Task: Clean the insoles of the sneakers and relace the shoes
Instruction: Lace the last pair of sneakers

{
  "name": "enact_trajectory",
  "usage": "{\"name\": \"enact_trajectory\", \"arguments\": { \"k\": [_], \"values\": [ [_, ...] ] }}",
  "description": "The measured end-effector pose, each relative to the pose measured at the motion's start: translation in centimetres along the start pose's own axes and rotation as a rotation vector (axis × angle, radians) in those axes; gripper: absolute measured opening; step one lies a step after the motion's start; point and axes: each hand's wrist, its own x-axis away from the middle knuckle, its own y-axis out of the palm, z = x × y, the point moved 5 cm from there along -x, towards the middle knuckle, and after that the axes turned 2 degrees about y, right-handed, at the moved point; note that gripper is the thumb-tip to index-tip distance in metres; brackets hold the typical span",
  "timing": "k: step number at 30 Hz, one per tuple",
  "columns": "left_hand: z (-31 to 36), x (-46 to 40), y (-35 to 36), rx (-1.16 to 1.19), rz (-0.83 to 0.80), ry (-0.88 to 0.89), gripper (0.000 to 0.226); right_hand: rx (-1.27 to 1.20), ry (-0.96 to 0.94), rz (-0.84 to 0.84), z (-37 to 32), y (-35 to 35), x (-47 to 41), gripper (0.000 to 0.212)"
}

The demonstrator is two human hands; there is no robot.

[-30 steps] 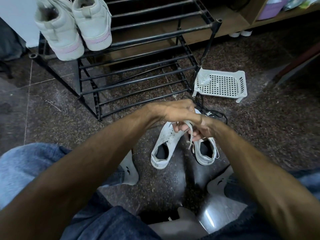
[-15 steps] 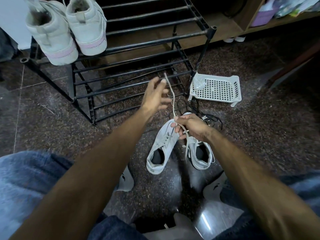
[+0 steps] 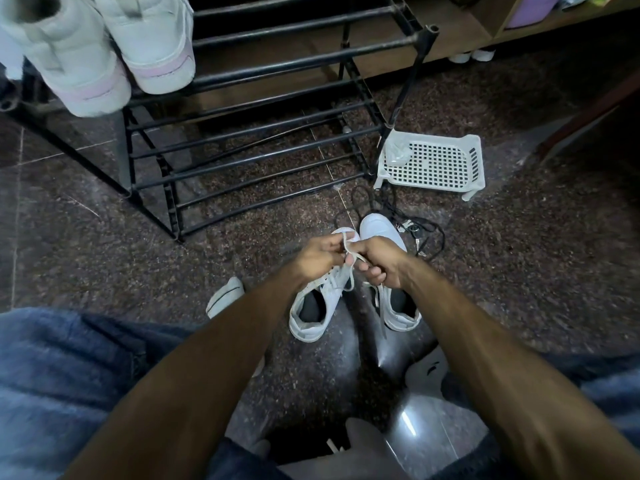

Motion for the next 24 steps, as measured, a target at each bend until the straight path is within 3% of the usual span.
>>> {"name": "enact_trajectory", "arguments": {
  "k": [3,6,8,10,12,14,16,19,22,24],
  "values": [
    [0.3,-0.7,-1.5,-0.106,-0.056,0.039,0.023,-0.059,-0.119,-0.095,-0.7,0.0,0.1,0.032],
    [0.6,-1.3,-5.2,-0.357,0.058,0.034,0.019,-0.032,-0.229,0.021,-0.8,-1.4,-0.1,0.013],
    [0.6,-1.4,-8.7,-0.777,0.133,-0.056,0.02,0.275,-0.256,0.234,0.1,-3.7,-1.2,0.013],
    [-0.2,-0.8,-12.7,-1.182,0.198,-0.257,0.03,0.744,-0.187,0.396,1.3,-5.7,-2.0,0.017],
    [-1.7,-0.4,-15.7,-1.35,0.228,-0.403,0.046,1.058,-0.032,0.543,2.6,-7.1,-1.5,0.029],
    [-3.6,-0.3,-17.2,-1.374,0.252,-0.473,0.049,1.135,0.047,0.607,3.5,-7.1,-0.8,0.032],
    [-5.4,-0.8,-17.0,-1.361,0.24,-0.43,0.048,1.107,0.037,0.578,4.1,-6.2,-1.1,0.034],
    [-7.7,-2.0,-13.6,-1.169,0.13,-0.227,0.043,1.08,-0.089,0.434,5.0,-3.5,-2.1,0.033],
    [-10.1,-3.1,-8.8,-0.956,0.0,-0.173,0.053,1.143,-0.217,0.362,5.2,-0.2,-3.1,0.049],
    [-11.7,-3.7,-6.0,-0.918,-0.072,-0.148,0.054,1.176,-0.26,0.341,5.4,1.7,-3.9,0.048]
  ]
}}
